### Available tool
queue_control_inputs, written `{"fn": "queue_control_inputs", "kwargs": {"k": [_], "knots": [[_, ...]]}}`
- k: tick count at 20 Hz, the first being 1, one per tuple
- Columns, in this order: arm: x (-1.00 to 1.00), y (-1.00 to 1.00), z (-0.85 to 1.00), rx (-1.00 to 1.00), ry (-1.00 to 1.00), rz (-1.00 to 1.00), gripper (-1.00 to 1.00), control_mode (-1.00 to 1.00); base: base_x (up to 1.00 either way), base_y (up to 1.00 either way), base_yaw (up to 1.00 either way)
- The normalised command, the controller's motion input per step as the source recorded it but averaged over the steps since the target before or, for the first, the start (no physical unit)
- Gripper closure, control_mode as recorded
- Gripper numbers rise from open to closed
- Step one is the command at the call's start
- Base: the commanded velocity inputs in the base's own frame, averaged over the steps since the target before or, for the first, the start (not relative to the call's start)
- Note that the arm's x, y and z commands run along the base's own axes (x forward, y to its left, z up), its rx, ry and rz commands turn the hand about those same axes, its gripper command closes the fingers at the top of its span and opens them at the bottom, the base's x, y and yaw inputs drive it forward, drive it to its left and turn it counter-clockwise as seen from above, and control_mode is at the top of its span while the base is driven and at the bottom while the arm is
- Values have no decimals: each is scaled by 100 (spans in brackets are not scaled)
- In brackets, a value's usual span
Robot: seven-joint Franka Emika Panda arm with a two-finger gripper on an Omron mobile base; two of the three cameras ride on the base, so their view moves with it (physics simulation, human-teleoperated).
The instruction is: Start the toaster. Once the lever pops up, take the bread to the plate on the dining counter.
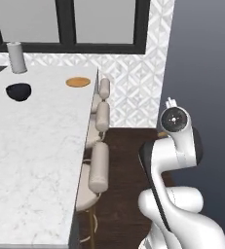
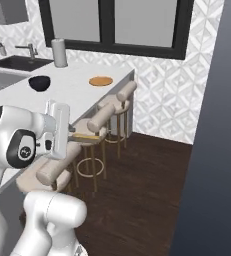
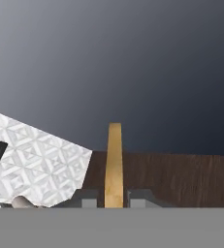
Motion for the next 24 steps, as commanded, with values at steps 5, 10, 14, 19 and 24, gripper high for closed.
{"fn": "queue_control_inputs", "kwargs": {"k": [5,10,14,19,24], "knots": [[0,0,0,0,0,0,100,100,69,-52,2],[0,0,0,0,0,0,100,100,60,-67,1],[0,0,0,0,0,0,100,100,65,-41,2],[0,0,0,0,0,0,100,100,73,-15,4],[0,0,0,0,0,0,100,100,76,-12,6]]}}
